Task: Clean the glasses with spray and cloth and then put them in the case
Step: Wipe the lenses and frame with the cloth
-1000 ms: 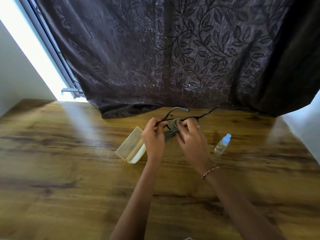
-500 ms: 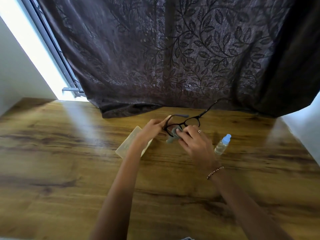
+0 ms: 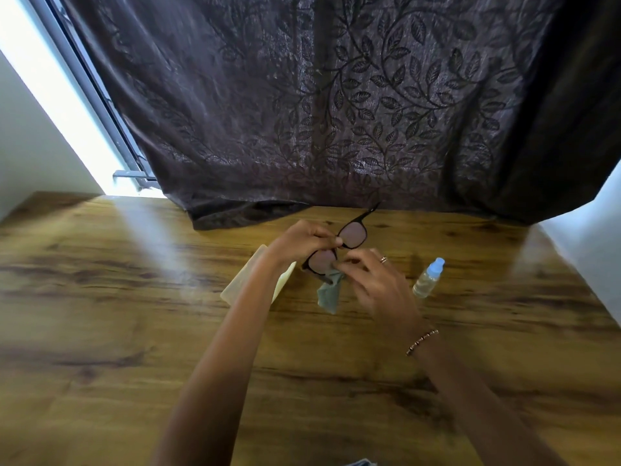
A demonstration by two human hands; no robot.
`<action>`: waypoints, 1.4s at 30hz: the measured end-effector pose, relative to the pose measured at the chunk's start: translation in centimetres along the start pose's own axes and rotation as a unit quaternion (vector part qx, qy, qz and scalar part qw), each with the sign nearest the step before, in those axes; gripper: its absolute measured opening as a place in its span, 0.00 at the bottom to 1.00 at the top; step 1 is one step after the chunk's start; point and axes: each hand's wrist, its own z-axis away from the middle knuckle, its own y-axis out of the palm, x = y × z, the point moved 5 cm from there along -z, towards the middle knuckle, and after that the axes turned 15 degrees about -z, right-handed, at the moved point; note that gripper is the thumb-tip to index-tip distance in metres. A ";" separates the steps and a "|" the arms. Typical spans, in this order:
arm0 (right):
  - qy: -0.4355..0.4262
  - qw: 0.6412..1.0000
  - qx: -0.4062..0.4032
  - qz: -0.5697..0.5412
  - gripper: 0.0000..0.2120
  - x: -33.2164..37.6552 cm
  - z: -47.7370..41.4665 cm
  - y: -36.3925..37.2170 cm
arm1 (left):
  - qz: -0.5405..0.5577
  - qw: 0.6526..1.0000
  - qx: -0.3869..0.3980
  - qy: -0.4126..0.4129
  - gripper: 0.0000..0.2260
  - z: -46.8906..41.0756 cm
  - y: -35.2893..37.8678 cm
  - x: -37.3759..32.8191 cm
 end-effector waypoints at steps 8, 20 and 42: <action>0.147 0.979 -0.125 -0.063 0.11 -2.5 -0.5 -2.1 | -0.130 0.991 -0.007 0.010 0.06 0.1 0.7 0.2; 0.126 0.992 -0.028 -0.007 0.12 -1.5 1.2 0.6 | -0.112 0.993 -0.036 -0.021 0.07 0.7 2.3 0.5; 0.165 0.986 0.022 0.018 0.09 -2.1 1.4 1.9 | -0.165 0.984 -0.065 -0.035 0.08 1.2 0.3 -0.1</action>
